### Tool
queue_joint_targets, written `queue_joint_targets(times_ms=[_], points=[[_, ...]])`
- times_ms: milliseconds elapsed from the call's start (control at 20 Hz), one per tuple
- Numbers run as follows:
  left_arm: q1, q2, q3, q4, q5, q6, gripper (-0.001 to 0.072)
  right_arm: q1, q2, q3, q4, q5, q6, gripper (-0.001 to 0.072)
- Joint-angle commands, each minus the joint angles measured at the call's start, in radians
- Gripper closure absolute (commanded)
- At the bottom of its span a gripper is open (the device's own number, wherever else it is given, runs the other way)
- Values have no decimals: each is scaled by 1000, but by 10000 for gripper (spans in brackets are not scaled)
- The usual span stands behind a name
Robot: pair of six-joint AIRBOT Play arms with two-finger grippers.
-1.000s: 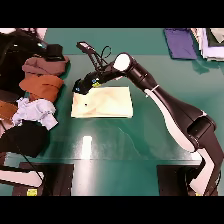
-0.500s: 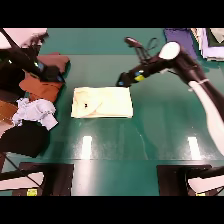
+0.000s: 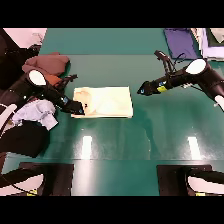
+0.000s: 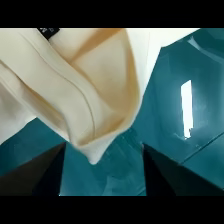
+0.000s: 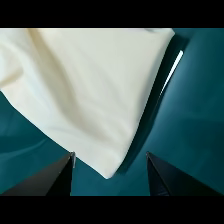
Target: Fold the shirts.
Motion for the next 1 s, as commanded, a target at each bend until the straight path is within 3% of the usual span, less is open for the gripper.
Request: queue_joint_targets(times_ms=[0,100,200,350,450,500,550,600,650,700,750,800,950], points=[[-13,4,-46,-1,65,14,349,-10,16,-42,2,-26,2,208],[-13,4,-45,2,88,27,678,-10,16,-42,2,-27,2,208],[-11,4,-20,85,46,40,675,-10,16,-42,1,-6,2,208],[-11,11,55,336,-127,40,674,-10,16,-42,-8,41,2,209],[-11,36,60,447,-140,18,674,-10,16,-42,-7,51,2,208],[-11,39,60,449,-139,-16,570,-10,16,-42,-7,50,2,208],[-11,39,57,445,-138,-41,185,-10,16,-42,-7,51,2,207],[-11,39,57,441,-126,-57,21,-13,16,-42,-7,63,2,195],[-11,39,60,441,-110,-55,110,-19,16,-42,-8,87,3,195],[-11,42,65,451,-97,-55,112,-34,15,-42,-8,116,13,191],[-11,48,77,448,-84,-56,113,-51,15,-46,-6,129,40,110],[-11,53,99,418,-69,-56,113,-72,16,-65,3,129,57,93],[-11,53,145,187,-20,-52,114,-109,-2,-187,109,11,61,53]])
